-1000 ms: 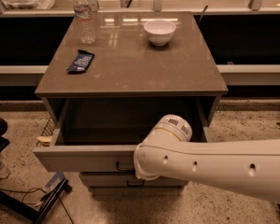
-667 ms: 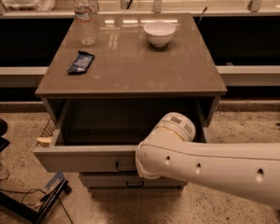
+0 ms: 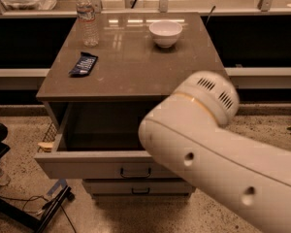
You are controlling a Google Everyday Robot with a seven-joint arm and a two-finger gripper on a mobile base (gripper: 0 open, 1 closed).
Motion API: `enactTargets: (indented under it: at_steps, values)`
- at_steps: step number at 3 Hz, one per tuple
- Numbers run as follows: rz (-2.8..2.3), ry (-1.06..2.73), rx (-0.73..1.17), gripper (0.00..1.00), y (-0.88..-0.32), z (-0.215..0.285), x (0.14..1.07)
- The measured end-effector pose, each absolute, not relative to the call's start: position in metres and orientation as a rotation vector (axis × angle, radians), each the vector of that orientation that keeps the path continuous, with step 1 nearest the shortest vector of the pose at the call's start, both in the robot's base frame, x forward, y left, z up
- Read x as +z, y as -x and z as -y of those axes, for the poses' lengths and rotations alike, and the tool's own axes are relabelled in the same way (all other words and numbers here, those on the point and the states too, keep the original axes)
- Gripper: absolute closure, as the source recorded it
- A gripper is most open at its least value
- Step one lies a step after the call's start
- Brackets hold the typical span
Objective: Open top drawer
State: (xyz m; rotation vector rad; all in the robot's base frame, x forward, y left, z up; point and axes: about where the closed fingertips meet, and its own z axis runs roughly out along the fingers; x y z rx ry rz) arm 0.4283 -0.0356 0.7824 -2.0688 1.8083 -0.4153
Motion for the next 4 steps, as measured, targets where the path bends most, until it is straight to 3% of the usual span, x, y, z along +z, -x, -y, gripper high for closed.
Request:
enactTargets:
  at_steps: [2,4]
  values:
    - [-1.764,2.032,-0.632,1.00,-0.451,0.057,0.912]
    - [-1.811,2.039,-0.558,1.00,-0.516,0.067,0.902]
